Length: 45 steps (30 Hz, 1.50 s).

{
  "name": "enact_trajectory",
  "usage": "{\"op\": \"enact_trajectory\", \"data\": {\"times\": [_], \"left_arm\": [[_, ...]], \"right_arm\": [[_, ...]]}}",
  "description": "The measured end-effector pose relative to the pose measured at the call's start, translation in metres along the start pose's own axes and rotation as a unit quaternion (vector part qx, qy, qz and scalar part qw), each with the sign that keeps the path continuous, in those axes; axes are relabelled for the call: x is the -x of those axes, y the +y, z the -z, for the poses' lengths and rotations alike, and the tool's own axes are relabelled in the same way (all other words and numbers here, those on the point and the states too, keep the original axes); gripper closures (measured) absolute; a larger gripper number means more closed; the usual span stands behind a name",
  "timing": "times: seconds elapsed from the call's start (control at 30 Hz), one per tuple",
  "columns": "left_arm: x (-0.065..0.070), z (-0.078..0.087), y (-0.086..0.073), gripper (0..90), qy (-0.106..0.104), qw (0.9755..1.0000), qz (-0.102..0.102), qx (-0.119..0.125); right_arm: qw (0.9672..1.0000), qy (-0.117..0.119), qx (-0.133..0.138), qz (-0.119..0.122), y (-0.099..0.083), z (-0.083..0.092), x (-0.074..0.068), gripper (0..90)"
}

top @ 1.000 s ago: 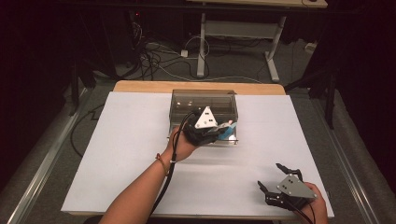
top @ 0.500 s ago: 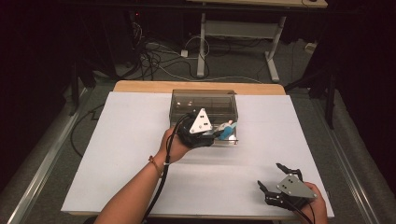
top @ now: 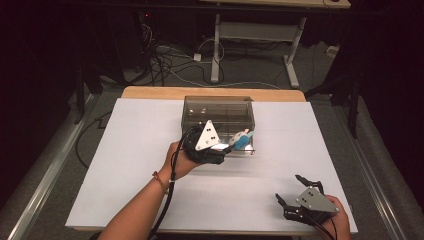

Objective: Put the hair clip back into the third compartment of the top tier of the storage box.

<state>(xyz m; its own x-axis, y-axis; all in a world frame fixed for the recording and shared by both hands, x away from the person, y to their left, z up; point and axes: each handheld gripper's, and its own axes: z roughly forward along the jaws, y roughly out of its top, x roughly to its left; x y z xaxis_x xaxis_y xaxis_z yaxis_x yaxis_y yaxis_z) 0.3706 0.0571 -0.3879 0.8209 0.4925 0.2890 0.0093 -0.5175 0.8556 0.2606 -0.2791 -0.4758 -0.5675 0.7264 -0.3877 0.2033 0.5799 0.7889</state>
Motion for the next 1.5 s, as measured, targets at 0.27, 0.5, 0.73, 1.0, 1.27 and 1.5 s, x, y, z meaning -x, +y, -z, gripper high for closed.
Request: {"op": "enact_trajectory", "data": {"times": [0.27, 0.5, 0.73, 1.0, 1.27, 1.5], "left_arm": [[0.004, 0.014, -0.007, 27.5, 0.018, 0.9997, -0.016, 0.001], [0.005, 0.024, -0.015, 27.5, 0.03, 0.9993, -0.023, -0.002], [0.006, 0.037, -0.022, 27.5, 0.04, 0.9989, -0.025, -0.003], [0.009, 0.05, -0.04, 27.5, 0.05, 0.9983, -0.027, -0.016], [0.009, 0.062, -0.057, 27.5, 0.056, 0.9982, -0.016, -0.018], [0.008, 0.071, -0.073, 27.5, 0.063, 0.9976, -0.009, -0.027]], "right_arm": [[1.0, -0.001, 0.002, 0.002, 0.001, 0.001, 0.0, 16.5], [1.0, 0.0, 0.002, 0.001, 0.001, 0.001, -0.001, 16.5], [1.0, 0.0, 0.003, 0.001, 0.002, 0.001, -0.002, 16.5], [1.0, 0.0, 0.004, 0.001, 0.002, 0.001, -0.002, 16.5], [1.0, 0.004, 0.002, 0.004, 0.003, 0.0, -0.004, 16.5], [1.0, 0.004, 0.003, 0.005, 0.003, 0.0, -0.004, 16.5]]}}
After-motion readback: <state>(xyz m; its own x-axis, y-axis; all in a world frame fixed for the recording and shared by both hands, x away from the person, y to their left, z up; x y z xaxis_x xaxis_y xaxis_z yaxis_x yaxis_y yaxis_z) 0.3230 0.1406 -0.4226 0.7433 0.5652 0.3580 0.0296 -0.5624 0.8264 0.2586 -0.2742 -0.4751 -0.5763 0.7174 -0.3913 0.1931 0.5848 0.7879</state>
